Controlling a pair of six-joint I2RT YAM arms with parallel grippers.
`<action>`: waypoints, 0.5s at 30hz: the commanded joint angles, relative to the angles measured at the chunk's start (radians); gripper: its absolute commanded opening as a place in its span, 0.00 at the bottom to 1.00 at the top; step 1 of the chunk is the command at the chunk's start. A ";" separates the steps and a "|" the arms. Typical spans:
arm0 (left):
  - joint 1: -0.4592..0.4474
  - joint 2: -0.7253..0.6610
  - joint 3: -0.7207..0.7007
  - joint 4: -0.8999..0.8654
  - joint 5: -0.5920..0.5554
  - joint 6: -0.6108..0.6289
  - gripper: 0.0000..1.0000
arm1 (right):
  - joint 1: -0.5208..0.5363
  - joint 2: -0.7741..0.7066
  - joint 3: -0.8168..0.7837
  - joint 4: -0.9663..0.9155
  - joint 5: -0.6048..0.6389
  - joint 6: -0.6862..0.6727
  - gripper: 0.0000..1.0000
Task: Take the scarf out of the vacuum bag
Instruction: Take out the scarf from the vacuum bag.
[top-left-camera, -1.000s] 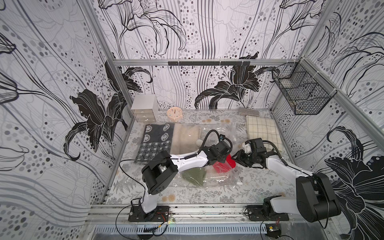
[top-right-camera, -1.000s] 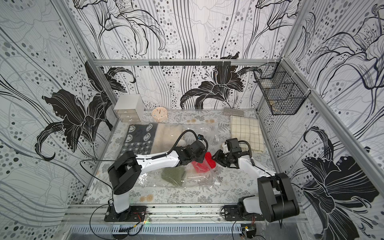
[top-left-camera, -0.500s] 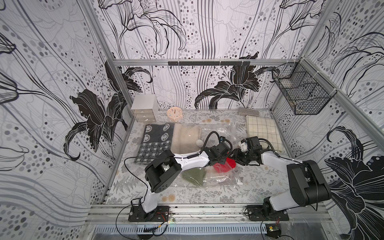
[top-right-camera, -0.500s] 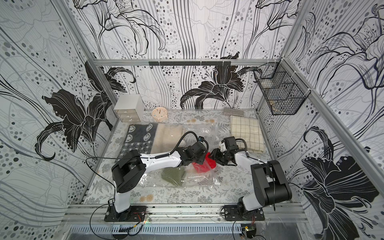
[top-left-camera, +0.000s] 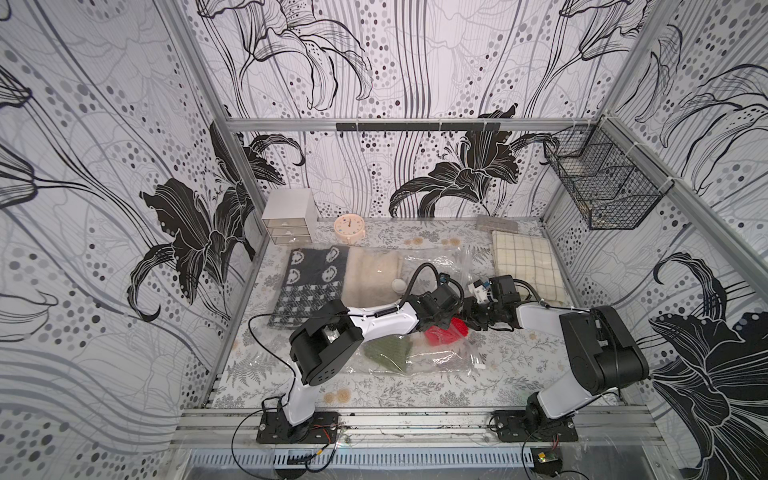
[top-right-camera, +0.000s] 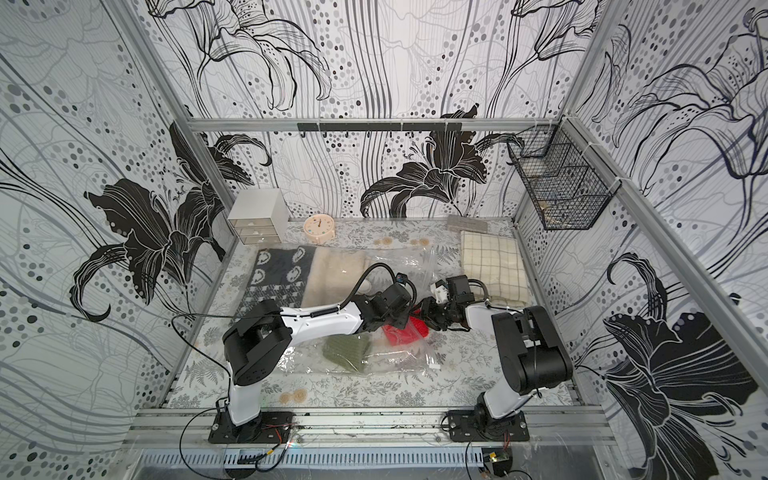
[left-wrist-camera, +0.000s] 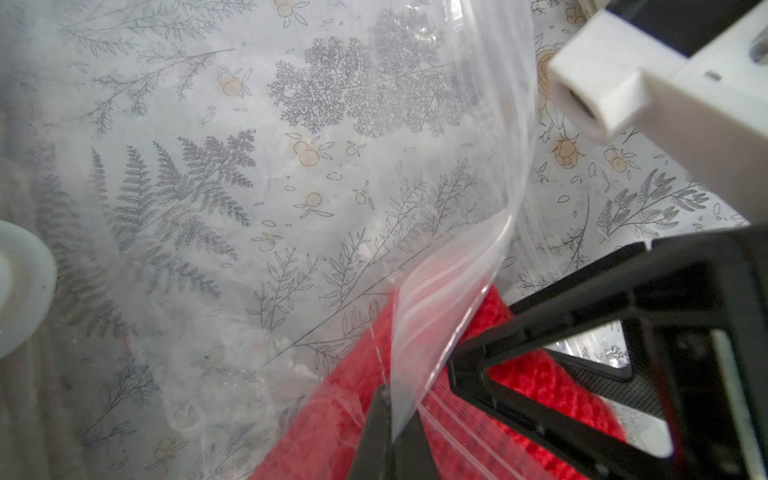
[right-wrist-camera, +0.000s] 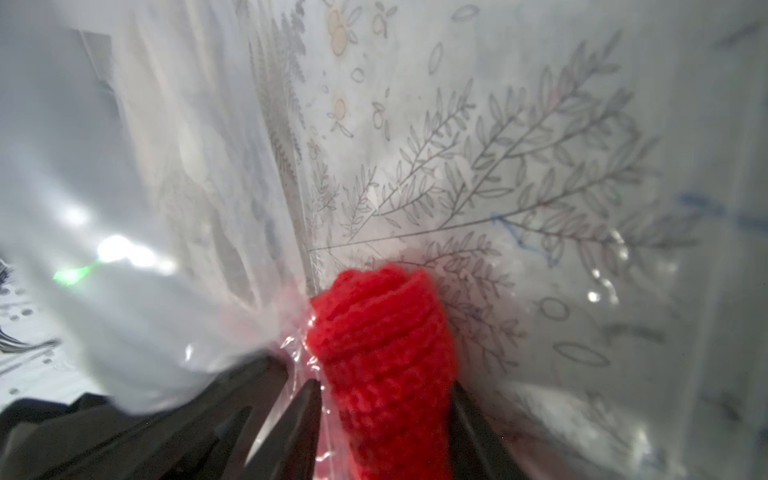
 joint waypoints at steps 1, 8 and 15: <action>0.010 0.011 -0.024 0.014 0.019 0.002 0.00 | -0.008 0.010 -0.004 -0.011 -0.046 -0.004 0.22; 0.014 0.004 -0.037 0.017 0.000 0.003 0.00 | -0.068 0.027 -0.010 0.003 -0.055 -0.005 0.00; 0.022 -0.040 -0.016 0.002 -0.047 0.007 0.00 | -0.075 -0.029 0.013 -0.136 0.085 -0.051 0.00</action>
